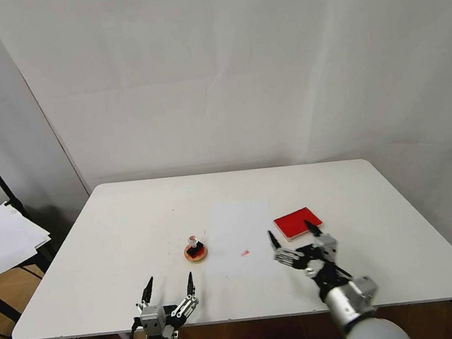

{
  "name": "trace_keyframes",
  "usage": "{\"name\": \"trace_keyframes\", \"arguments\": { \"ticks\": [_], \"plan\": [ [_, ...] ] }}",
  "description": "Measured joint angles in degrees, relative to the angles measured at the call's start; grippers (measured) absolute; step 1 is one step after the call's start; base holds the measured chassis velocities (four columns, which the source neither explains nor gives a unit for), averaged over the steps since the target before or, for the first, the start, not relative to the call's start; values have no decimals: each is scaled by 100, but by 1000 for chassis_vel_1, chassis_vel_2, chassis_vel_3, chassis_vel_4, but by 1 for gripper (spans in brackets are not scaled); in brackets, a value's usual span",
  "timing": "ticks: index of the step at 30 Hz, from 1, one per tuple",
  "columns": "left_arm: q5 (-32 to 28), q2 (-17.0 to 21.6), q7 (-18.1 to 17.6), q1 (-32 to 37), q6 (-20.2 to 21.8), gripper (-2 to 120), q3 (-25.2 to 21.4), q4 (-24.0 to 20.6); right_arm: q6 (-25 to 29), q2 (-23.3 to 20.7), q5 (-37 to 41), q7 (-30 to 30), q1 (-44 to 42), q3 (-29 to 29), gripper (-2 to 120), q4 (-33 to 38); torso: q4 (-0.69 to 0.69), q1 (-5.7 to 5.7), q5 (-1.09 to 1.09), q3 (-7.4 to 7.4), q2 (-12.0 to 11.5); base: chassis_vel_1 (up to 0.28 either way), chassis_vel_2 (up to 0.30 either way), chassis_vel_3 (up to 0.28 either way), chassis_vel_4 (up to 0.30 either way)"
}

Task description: Pick up the stamp from the ink pad and place it onto another ink pad.

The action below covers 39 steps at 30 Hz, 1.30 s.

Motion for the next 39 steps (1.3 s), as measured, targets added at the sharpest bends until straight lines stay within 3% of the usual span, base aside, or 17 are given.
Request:
{"name": "trace_keyframes", "arguments": {
  "ticks": [4,7,14,39],
  "plan": [
    [0,0,0,0,0,102,0,0,80,478,-647,150,-928,340,100,225,3,0,1,0,0,0,0,0,0],
    [0,0,0,0,0,102,0,0,454,862,-1018,157,-1600,417,100,213,1,0,-2,0,0,0,0,0,0],
    [0,0,0,0,0,102,0,0,768,1361,-1418,108,-1856,334,100,2,2,1,-2,0,-1,0,0,0,0],
    [0,0,0,0,0,102,0,0,874,1574,-1197,-78,-1433,265,100,-371,1,1,-1,1,-2,0,0,0,0]
  ]
}}
